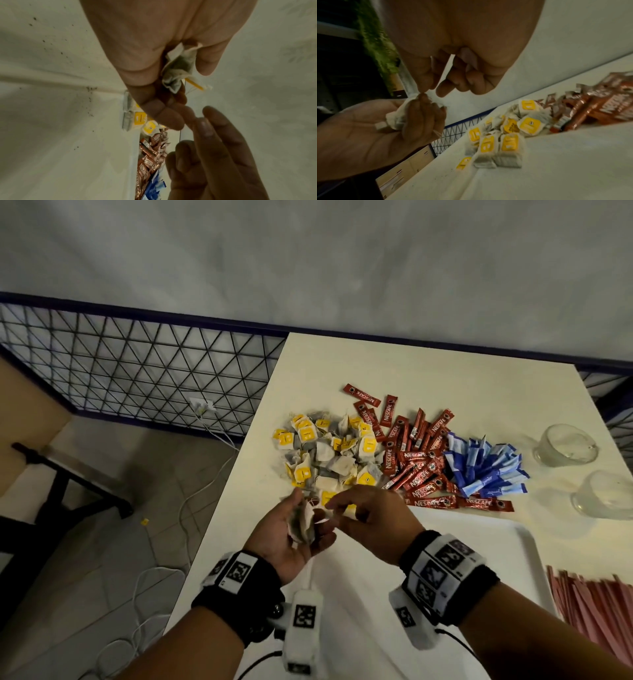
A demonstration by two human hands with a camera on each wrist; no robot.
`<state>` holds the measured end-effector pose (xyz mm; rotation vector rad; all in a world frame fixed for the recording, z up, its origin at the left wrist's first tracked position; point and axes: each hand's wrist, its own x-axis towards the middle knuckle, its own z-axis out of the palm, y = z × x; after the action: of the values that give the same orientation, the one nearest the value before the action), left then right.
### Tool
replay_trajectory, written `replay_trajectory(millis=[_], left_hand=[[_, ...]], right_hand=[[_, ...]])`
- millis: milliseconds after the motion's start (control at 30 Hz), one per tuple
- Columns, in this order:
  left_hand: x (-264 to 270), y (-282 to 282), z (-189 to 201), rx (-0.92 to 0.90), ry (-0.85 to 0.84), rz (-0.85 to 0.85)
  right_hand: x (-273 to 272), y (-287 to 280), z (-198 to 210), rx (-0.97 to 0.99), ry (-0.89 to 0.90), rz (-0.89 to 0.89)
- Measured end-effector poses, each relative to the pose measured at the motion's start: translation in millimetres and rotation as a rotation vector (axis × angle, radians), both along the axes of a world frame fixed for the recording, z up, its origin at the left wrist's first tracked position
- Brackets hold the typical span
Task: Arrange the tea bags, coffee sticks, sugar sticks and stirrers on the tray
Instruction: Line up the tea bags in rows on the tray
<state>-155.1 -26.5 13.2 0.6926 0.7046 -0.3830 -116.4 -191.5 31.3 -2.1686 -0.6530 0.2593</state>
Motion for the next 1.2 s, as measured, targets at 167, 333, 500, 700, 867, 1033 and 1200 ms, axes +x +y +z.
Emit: replay_trajectory(millis=[167, 333, 500, 700, 867, 1033, 1200], left_hand=[[-1.4, -16.6, 15.5, 0.044, -0.058, -0.149], [-3.3, -25.4, 24.2, 0.107, -0.035, -0.294], [2.6, -14.6, 19.2, 0.546, -0.099, -0.097], [-1.2, -14.9, 37.2, 0.768, -0.449, -0.268], [-3.7, -31.3, 36.7, 1.047, -0.648, -0.371], [4.9, -31.9, 45.4, 0.932, -0.659, -0.298], [9.1, -32.2, 39.6, 0.941, -0.626, -0.292]], right_hand=[[2.4, -4.7, 8.0, -0.062, -0.141, 0.108], [4.9, -13.6, 23.4, -0.121, -0.168, 0.201], [11.0, -26.7, 44.6, -0.19, -0.111, 0.241], [19.4, -34.5, 53.2, -0.256, -0.09, 0.187], [20.9, -33.2, 57.1, -0.228, -0.043, 0.043], [20.8, -37.6, 56.2, -0.054, 0.124, -0.045], [16.4, -39.6, 39.1, -0.015, 0.163, -0.113]])
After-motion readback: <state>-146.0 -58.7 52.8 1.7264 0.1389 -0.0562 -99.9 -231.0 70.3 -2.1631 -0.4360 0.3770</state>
